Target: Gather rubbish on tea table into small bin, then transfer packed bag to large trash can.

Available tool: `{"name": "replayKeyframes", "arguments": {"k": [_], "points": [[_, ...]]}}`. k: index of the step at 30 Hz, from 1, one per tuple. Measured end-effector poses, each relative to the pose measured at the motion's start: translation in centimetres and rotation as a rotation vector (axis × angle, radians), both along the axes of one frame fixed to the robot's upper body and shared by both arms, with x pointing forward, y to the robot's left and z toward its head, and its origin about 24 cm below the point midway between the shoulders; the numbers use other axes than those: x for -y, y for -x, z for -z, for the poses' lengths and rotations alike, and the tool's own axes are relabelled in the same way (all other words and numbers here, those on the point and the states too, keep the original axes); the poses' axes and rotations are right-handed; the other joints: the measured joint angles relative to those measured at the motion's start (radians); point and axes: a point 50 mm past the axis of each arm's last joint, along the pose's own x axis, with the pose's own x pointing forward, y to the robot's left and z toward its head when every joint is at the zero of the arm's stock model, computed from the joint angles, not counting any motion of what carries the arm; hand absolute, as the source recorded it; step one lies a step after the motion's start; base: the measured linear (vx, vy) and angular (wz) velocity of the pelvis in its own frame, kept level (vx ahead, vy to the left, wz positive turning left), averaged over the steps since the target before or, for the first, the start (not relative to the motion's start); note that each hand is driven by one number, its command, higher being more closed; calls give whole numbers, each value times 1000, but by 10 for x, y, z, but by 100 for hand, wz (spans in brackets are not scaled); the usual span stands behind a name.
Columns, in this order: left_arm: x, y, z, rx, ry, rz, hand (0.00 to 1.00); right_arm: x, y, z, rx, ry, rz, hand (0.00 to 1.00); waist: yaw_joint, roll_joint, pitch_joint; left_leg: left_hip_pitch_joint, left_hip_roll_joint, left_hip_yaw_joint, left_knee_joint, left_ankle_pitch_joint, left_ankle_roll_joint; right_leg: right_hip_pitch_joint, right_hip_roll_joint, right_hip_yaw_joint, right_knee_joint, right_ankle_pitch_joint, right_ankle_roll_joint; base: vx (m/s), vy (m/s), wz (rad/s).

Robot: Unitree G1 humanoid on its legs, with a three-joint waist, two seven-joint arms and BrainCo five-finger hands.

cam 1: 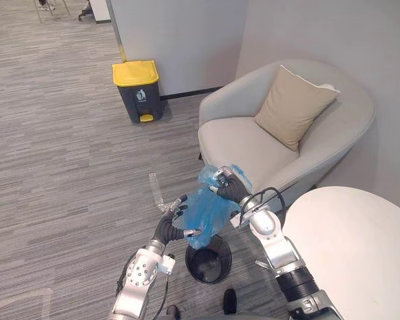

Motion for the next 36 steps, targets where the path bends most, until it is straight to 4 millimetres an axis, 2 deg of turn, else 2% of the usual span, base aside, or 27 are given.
{"name": "replayKeyframes", "arguments": {"k": [5, 10, 14, 23, 29, 36], "points": [[-8, -1, -6, 25, 34, -43, 0, 15, -5, -1, 3, -46, 109, 100, 1, -1, 0, 0, -1, -2, -2, 2, 0, 0, -1, -2, 0, 0, 0, 0, 0, 0], [-8, -1, -7, 37, -2, -32, 0, 15, -5, -2, 4, -50, 109, 100, 1, -5, -4, 0, -1, -7, -5, 6, 0, 0, -1, -6, 0, 0, 0, 0, 0, 0], [-8, 0, -8, 70, -103, 20, 0, 11, -3, -2, 18, -31, 64, 100, -1, -12, -8, 0, -1, -7, -6, 7, 0, 0, -1, -7, 0, 0, 0, 0, 0, 0], [-2, -14, -14, 124, -268, 157, 0, -6, 5, -1, 32, 43, -96, 100, -11, -22, -18, 10, -2, 6, -11, 7, 1, 2, -1, 6, 0, 0, 0, 0, 0, -4], [-5, -26, -17, 174, -436, 158, 0, -16, 9, -2, 30, 53, -171, 100, -17, -25, -20, 17, -1, 25, -13, 7, 0, -3, 2, 27, 0, 0, 0, -3, -3, -9], [-4, -33, -23, 215, -500, 163, 0, -30, 17, -13, 68, 37, -259, 100, -22, -24, -20, 22, -1, 30, -14, 6, 0, -3, 4, 35, 0, 0, 0, -4, -5, -3]]}}
